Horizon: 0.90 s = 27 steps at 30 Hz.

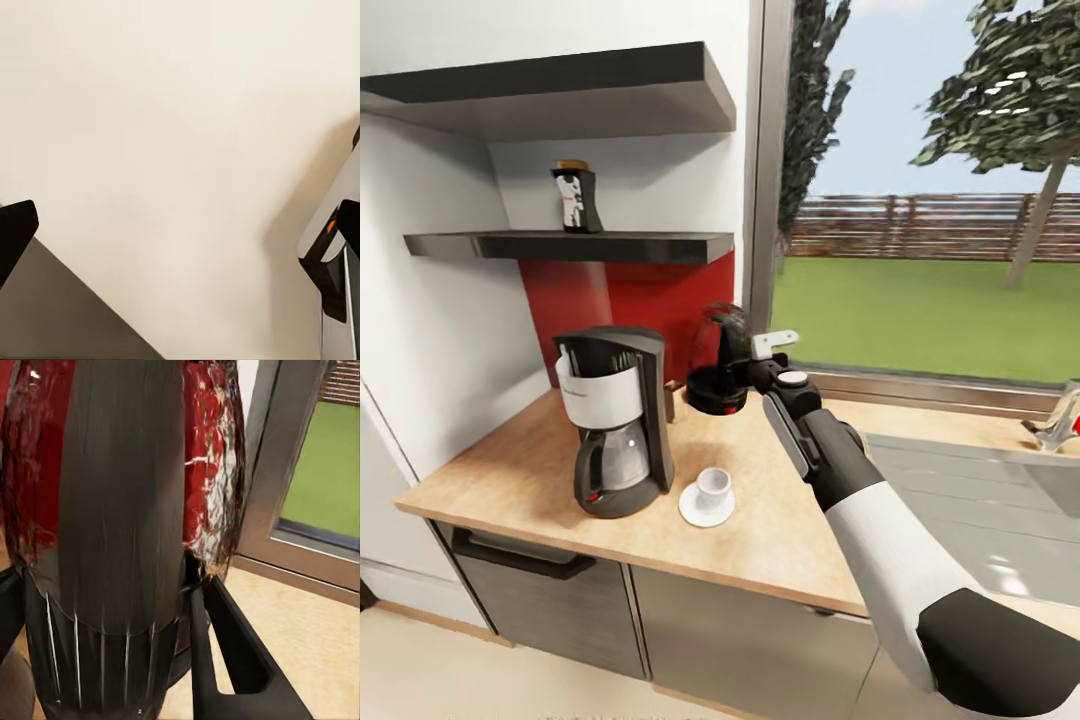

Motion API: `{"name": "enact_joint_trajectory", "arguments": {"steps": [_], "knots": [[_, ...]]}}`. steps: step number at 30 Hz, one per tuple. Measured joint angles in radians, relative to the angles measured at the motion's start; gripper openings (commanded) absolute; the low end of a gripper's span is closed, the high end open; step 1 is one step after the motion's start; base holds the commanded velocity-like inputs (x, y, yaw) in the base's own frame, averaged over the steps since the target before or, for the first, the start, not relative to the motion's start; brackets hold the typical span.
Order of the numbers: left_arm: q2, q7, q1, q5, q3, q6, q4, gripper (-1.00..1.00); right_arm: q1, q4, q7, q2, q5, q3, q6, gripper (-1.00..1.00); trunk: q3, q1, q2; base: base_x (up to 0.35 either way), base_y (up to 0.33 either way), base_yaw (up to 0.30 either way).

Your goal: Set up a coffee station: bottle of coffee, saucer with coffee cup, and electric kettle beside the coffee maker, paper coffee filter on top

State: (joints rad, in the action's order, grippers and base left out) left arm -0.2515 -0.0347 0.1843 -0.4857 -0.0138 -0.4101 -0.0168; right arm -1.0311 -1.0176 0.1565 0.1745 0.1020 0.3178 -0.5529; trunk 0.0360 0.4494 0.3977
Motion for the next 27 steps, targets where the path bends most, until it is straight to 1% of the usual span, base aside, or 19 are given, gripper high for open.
{"name": "enact_joint_trajectory", "arguments": {"steps": [6, 14, 27], "knots": [[0.0, 0.0, 0.0, -0.002, 0.0, 0.001, 0.0, 1.0, 0.0, 0.001, 0.007, 0.0, -0.001, -0.005, 0.008, -1.0, 0.001, 0.0, 0.0, 0.0, 0.0, 0.024], [0.0, 0.0, 0.0, 0.0, 0.0, -0.001, 0.0, 1.0, 0.0, 0.07, 0.009, 0.0, -0.001, -0.009, 0.034, -1.0, 0.001, 0.0, 0.0, 0.0, 0.0, 0.001], [0.0, 0.0, 0.0, -0.002, 0.0, 0.002, 0.0, 1.0, 0.0, 0.079, 0.009, 0.0, -0.002, -0.007, 0.042, -1.0, 0.042, 0.05, 0.091, 0.0, 0.0, 0.0]]}}
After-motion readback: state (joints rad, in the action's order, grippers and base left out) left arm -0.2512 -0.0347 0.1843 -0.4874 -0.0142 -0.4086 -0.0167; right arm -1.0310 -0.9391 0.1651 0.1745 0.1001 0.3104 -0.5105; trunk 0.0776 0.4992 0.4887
